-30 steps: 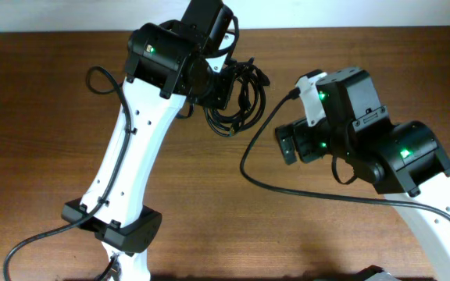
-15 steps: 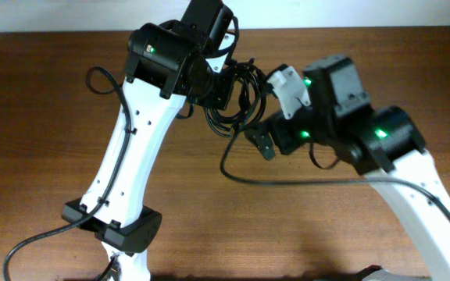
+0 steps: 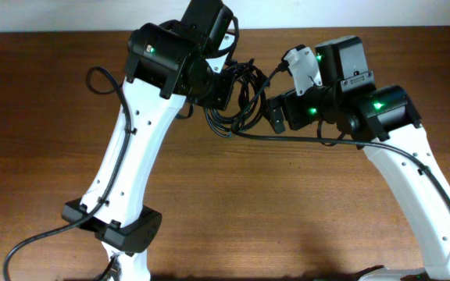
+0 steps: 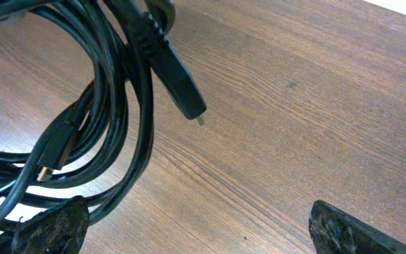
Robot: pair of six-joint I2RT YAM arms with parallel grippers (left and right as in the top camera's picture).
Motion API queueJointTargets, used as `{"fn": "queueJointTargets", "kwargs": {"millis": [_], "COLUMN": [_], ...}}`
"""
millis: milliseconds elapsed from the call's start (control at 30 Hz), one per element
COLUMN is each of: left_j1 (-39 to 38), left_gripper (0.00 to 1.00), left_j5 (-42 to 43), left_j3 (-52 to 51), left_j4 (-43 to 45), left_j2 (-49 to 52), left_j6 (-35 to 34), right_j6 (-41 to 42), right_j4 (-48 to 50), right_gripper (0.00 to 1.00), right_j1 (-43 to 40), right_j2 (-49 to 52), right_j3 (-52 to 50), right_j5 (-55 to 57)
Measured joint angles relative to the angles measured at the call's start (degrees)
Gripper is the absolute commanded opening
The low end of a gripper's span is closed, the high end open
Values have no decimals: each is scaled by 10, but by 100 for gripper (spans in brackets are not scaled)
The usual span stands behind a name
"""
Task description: Untangle cables
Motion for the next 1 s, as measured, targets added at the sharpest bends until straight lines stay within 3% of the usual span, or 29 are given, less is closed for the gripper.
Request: {"fn": "queueJointTargets", "kwargs": {"millis": [633, 767, 833, 967, 1000], "left_j1": [0, 0, 0, 0, 0], "left_gripper": [0, 0, 0, 0, 0], "left_j5": [0, 0, 0, 0, 1], "left_j3": [0, 0, 0, 0, 0], "left_j4": [1, 1, 1, 2, 2], "left_j2": [0, 0, 0, 0, 0], "left_j6": [0, 0, 0, 0, 0], "right_j6": [-2, -2, -2, -5, -7], "right_j4": [5, 12, 15, 19, 20], "right_gripper": [96, 92, 74, 4, 4], "right_j1": [0, 7, 16, 22, 23], "right_j2": [24, 40, 46, 48, 48], "right_j3": [0, 0, 0, 0, 0], "right_j5": [-28, -28, -28, -33, -34]}}
